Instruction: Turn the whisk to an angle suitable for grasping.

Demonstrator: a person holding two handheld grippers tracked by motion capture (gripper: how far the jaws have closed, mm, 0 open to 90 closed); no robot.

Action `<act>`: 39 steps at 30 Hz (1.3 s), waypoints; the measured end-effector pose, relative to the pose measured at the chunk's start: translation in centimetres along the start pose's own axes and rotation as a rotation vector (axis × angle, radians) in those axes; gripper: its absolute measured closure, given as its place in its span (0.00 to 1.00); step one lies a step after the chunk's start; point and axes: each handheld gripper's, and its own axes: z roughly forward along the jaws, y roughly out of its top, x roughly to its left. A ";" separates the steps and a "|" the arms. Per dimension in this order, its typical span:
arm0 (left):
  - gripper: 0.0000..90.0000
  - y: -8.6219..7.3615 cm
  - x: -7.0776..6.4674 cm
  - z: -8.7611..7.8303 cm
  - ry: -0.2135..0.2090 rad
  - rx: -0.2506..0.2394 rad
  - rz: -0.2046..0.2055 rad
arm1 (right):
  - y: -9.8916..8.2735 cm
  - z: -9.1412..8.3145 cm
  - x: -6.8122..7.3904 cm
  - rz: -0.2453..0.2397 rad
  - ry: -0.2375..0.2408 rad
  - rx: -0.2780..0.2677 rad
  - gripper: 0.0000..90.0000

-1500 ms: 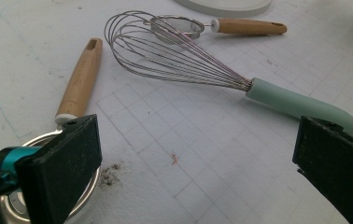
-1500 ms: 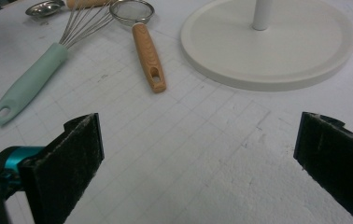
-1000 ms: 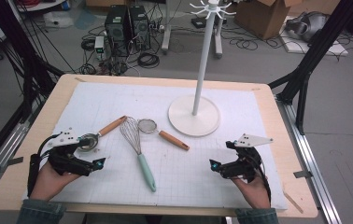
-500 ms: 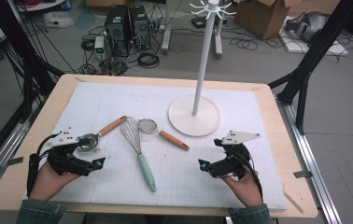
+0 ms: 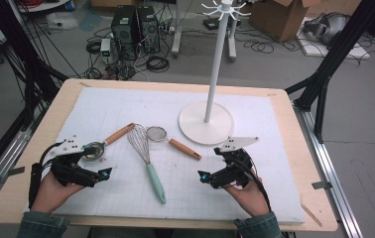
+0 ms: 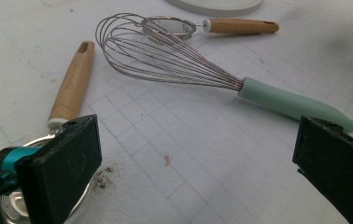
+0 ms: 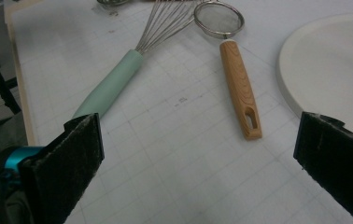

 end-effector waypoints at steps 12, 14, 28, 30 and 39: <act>0.02 0.0 0.0 -0.1 -0.002 0.002 0.003 | 1.0 1.3 1.0 -0.010 0.040 0.003 0.00; 0.02 0.0 0.0 -0.1 -0.003 0.003 -0.002 | 1.2 1.6 1.2 -0.013 0.050 0.013 0.00; 0.02 0.0 0.0 0.0 -0.006 0.005 0.003 | 1.7 3.4 2.6 -0.027 0.096 0.045 0.00; 0.02 0.0 0.0 -0.1 -0.005 0.005 0.002 | 1.7 3.7 2.8 -0.025 0.101 0.050 0.00; 0.02 0.0 0.1 0.0 -0.007 0.006 0.003 | 1.9 5.1 3.6 -0.041 0.122 0.061 0.00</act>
